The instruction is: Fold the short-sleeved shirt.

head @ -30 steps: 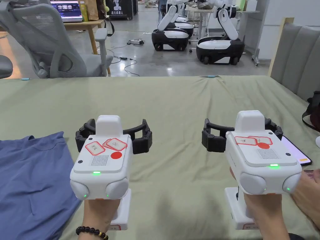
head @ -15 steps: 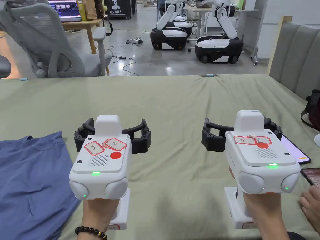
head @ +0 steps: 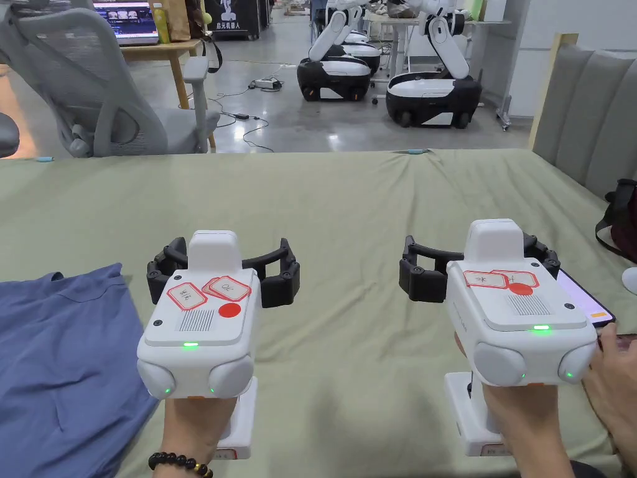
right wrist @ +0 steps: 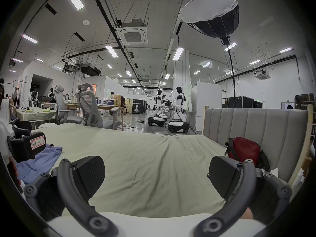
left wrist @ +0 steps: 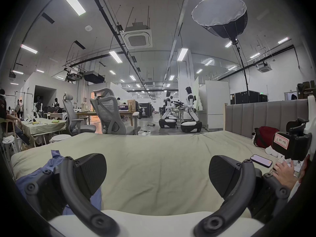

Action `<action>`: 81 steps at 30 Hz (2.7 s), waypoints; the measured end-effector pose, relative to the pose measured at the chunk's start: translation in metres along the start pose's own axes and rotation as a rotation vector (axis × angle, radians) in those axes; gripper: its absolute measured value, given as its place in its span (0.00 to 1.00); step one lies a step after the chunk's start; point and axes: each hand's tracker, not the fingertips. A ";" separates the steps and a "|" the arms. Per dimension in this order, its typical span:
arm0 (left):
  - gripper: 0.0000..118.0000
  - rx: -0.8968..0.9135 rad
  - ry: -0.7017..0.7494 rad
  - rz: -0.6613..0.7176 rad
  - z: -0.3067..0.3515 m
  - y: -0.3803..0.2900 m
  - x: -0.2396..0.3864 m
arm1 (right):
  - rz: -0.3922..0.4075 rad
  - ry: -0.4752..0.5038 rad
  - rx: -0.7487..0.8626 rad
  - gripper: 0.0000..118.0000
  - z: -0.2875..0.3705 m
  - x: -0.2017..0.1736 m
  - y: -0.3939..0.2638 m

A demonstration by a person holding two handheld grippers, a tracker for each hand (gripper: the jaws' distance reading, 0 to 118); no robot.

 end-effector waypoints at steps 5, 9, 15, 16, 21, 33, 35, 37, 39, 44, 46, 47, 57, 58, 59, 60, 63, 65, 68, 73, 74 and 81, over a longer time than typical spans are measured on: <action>1.00 -0.003 0.005 -0.001 0.000 -0.001 -0.001 | 0.002 0.000 -0.001 1.00 0.001 0.000 0.000; 1.00 -0.005 0.005 -0.006 0.000 -0.001 -0.001 | -0.005 -0.003 -0.004 1.00 0.001 -0.001 0.000; 1.00 -0.006 0.003 -0.004 0.000 -0.001 -0.001 | 0.000 -0.008 0.000 1.00 0.001 -0.001 0.000; 1.00 -0.007 0.004 -0.005 0.000 -0.001 -0.001 | 0.001 -0.009 0.000 1.00 0.001 0.000 0.000; 1.00 -0.015 0.007 -0.003 0.000 -0.003 -0.002 | -0.004 -0.009 -0.002 1.00 0.002 0.000 -0.001; 0.68 -0.020 -0.009 -0.004 0.002 -0.001 -0.001 | -0.009 0.011 -0.011 0.89 0.002 0.000 -0.003; 0.00 -0.009 0.003 -0.018 0.003 -0.001 0.001 | -0.009 0.021 -0.003 0.08 0.006 0.001 -0.003; 0.00 0.001 0.047 -0.061 0.003 -0.003 0.004 | 0.028 -0.015 -0.020 0.00 0.000 -0.002 -0.002; 0.00 -0.015 0.000 -0.021 0.006 -0.003 0.002 | 0.020 0.005 -0.027 0.00 0.000 0.001 -0.004; 0.00 -0.018 0.021 -0.026 0.007 -0.005 0.001 | 0.017 -0.003 -0.032 0.00 0.003 0.001 -0.006; 0.00 -0.021 0.025 -0.020 0.007 -0.006 -0.004 | 0.019 0.001 -0.032 0.00 0.003 -0.001 -0.006; 0.00 -0.015 0.046 -0.014 0.008 -0.006 -0.007 | 0.018 0.000 -0.031 0.00 0.001 -0.003 -0.005; 0.00 -0.013 0.356 -0.002 0.052 0.001 -0.131 | 0.011 0.234 0.003 0.00 -0.016 -0.120 0.007; 0.00 -0.013 0.384 0.003 0.062 0.000 -0.147 | 0.017 0.279 0.006 0.00 -0.016 -0.139 0.008; 0.00 -0.013 0.415 0.002 0.072 -0.001 -0.161 | 0.026 0.324 0.008 0.00 -0.015 -0.159 0.008; 0.00 -0.017 0.452 -0.004 0.081 -0.002 -0.173 | 0.034 0.364 0.008 0.00 -0.014 -0.176 0.009; 0.00 -0.038 0.541 -0.036 0.102 -0.005 -0.204 | 0.051 0.466 0.022 0.00 -0.009 -0.222 0.012; 0.00 -0.053 0.555 -0.029 0.111 -0.004 -0.218 | 0.044 0.493 0.022 0.00 -0.005 -0.241 0.014; 0.00 -0.058 0.555 -0.013 0.119 -0.004 -0.228 | 0.024 0.527 0.020 0.00 -0.013 -0.252 0.010; 0.00 -0.114 0.520 -0.041 0.104 -0.010 -0.221 | 0.037 0.524 0.017 0.00 -0.007 -0.254 0.010; 0.00 -0.126 0.509 -0.037 0.098 -0.012 -0.221 | 0.037 0.519 0.012 0.00 -0.009 -0.253 0.009; 0.03 -0.330 0.344 0.022 0.006 -0.006 -0.247 | 0.031 0.499 -0.028 0.00 -0.024 -0.251 0.002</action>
